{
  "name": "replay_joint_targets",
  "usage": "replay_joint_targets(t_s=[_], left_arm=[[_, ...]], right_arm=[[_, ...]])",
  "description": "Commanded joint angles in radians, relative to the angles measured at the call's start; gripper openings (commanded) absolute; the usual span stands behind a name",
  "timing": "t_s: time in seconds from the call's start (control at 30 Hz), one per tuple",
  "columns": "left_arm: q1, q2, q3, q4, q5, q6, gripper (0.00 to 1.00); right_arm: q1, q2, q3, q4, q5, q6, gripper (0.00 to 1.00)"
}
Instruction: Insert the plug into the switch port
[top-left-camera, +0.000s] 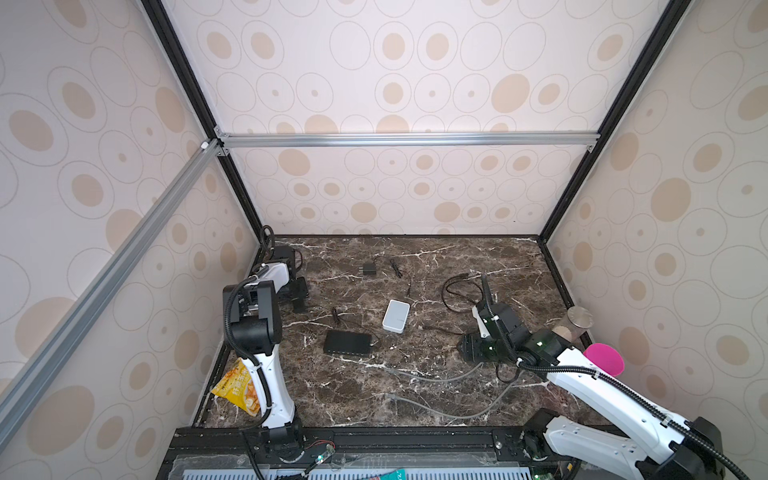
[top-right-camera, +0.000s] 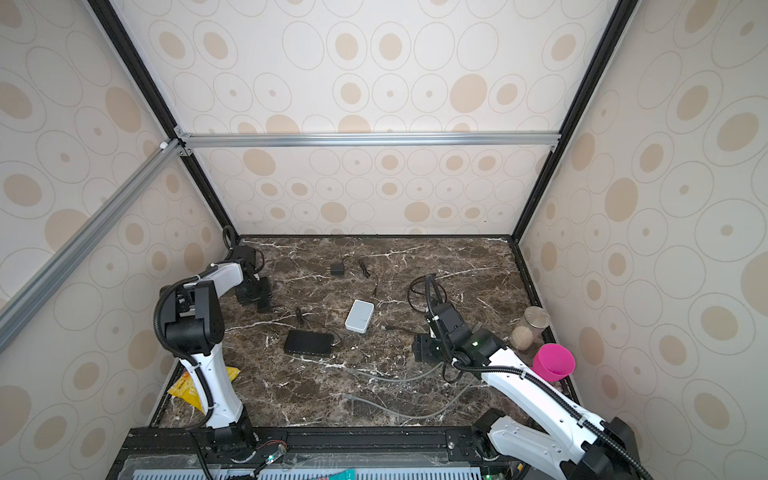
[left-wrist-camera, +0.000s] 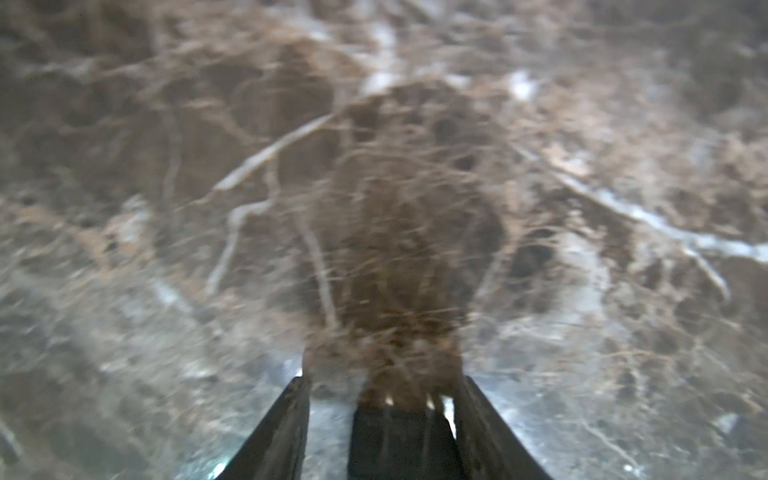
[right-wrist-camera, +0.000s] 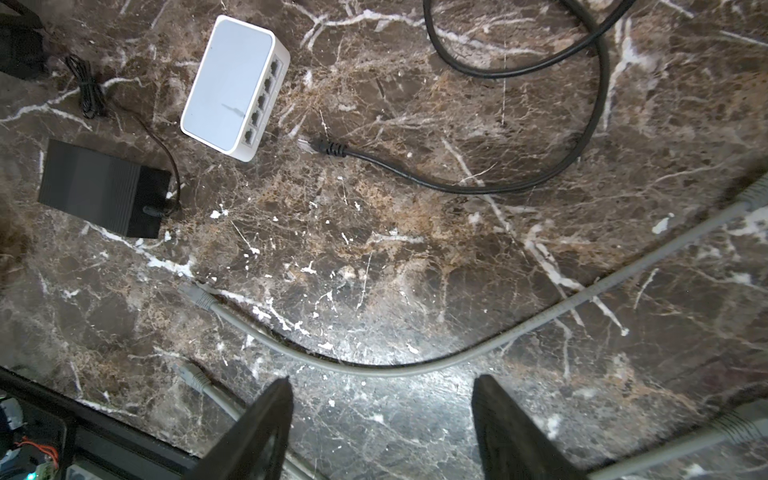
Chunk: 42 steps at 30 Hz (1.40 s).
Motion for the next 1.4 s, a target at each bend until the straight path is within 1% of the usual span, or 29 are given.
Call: replay_joint_targets(t_s=[0.0, 0.07, 0.1, 0.2, 0.27, 0.33, 0.4, 0.47, 0.57, 0.73, 0.8, 0.93, 1.03, 1.13, 1.2, 1.37], left_arm=[[0.005, -0.071, -0.014, -0.016, -0.007, 0.006, 0.61], [0.007, -0.106, -0.025, -0.019, 0.018, 0.003, 0.71], [0.006, -0.130, -0.033, -0.021, 0.037, 0.000, 0.74], [0.006, -0.254, -0.105, 0.001, 0.110, -0.021, 0.78], [-0.001, -0.356, -0.171, 0.024, 0.184, -0.038, 0.78], [-0.027, -0.470, -0.277, 0.063, 0.278, -0.069, 0.77], [-0.075, -0.561, -0.387, 0.110, 0.349, -0.105, 0.76], [-0.134, -0.634, -0.493, 0.158, 0.387, -0.146, 0.75], [-0.196, -0.709, -0.640, 0.257, 0.429, -0.222, 0.74], [-0.215, -0.788, -0.839, 0.451, 0.515, -0.337, 0.73], [-0.224, -0.794, -0.880, 0.490, 0.525, -0.361, 0.73], [-0.246, -0.792, -0.928, 0.534, 0.544, -0.386, 0.73], [-0.249, -0.803, -0.938, 0.520, 0.529, -0.378, 0.73], [-0.249, -0.839, -0.926, 0.482, 0.498, -0.368, 0.73], [-0.249, -0.869, -0.904, 0.444, 0.470, -0.361, 0.73], [-0.249, -0.940, -0.832, 0.310, 0.307, -0.319, 0.74]], right_arm=[[-0.003, 0.022, -0.010, 0.020, -0.038, 0.032, 0.70], [0.004, 0.044, 0.005, 0.026, -0.056, 0.033, 0.70], [0.011, 0.059, 0.016, 0.032, -0.067, 0.031, 0.70], [0.056, 0.127, 0.060, 0.066, -0.091, 0.026, 0.70], [0.098, 0.194, 0.102, 0.097, -0.107, 0.031, 0.70], [0.143, 0.287, 0.153, 0.142, -0.135, 0.052, 0.69], [0.176, 0.379, 0.205, 0.192, -0.167, 0.082, 0.69], [0.201, 0.472, 0.265, 0.240, -0.196, 0.105, 0.69], [0.214, 0.598, 0.353, 0.309, -0.237, 0.133, 0.68], [0.221, 0.784, 0.523, 0.311, -0.301, 0.169, 0.67], [0.223, 0.836, 0.571, 0.310, -0.324, 0.190, 0.66], [0.229, 0.902, 0.612, 0.332, -0.359, 0.245, 0.65], [0.235, 0.939, 0.627, 0.353, -0.390, 0.279, 0.63], [0.248, 0.957, 0.648, 0.349, -0.385, 0.278, 0.63], [0.253, 0.966, 0.659, 0.346, -0.384, 0.278, 0.63], [0.265, 0.983, 0.680, 0.341, -0.382, 0.281, 0.63]])
